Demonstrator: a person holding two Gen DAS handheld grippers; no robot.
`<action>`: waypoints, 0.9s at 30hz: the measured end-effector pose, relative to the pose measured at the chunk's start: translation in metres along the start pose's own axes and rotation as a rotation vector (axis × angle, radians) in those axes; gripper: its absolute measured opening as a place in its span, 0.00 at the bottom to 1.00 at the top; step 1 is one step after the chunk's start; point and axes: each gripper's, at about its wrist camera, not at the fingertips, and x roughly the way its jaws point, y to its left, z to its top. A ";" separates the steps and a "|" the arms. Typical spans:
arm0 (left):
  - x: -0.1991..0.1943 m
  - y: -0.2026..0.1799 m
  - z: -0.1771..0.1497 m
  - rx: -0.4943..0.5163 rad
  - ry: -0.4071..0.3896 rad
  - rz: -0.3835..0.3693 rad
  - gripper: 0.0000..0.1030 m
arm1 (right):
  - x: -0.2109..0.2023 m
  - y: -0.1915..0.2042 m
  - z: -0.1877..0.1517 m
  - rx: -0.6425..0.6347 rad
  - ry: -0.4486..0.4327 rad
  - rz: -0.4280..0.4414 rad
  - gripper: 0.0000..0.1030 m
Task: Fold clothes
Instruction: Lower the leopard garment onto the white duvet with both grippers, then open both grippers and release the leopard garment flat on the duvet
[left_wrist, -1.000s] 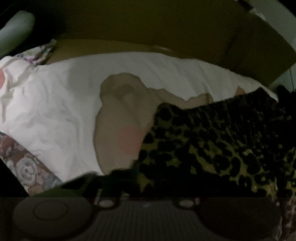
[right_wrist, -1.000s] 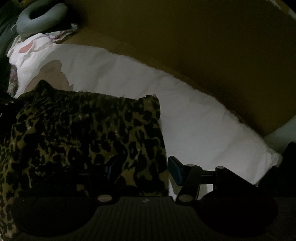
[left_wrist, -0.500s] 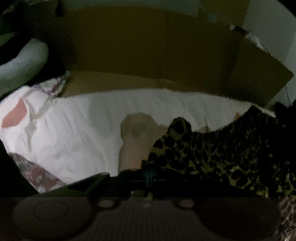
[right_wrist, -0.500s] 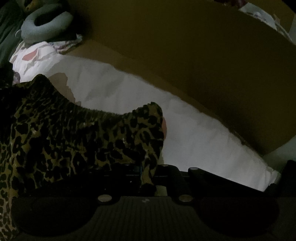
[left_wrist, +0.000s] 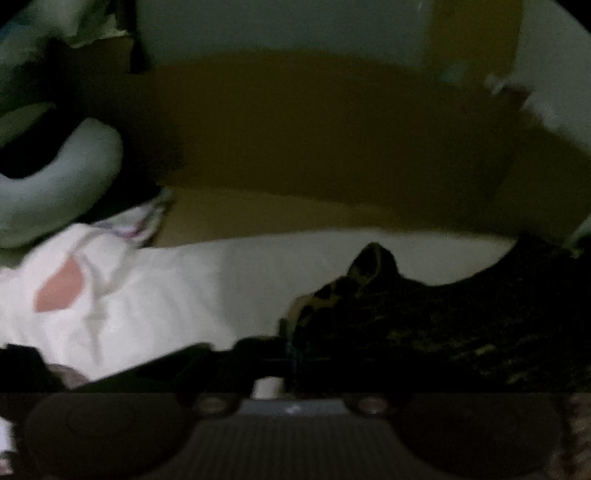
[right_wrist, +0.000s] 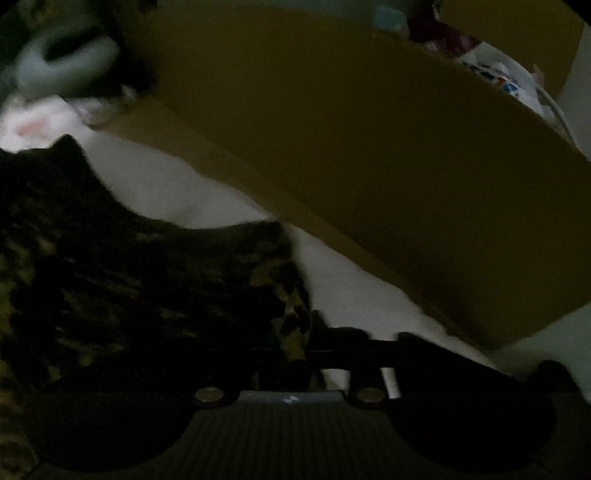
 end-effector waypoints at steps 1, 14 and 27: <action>0.006 -0.002 -0.004 0.003 0.025 0.034 0.32 | 0.004 0.000 -0.001 -0.003 0.027 -0.025 0.47; -0.038 -0.012 -0.045 -0.090 0.054 -0.003 0.57 | -0.037 -0.012 -0.040 0.049 0.045 -0.005 0.53; -0.136 -0.058 -0.074 -0.165 0.031 -0.065 0.59 | -0.147 -0.007 -0.079 0.122 -0.014 0.078 0.60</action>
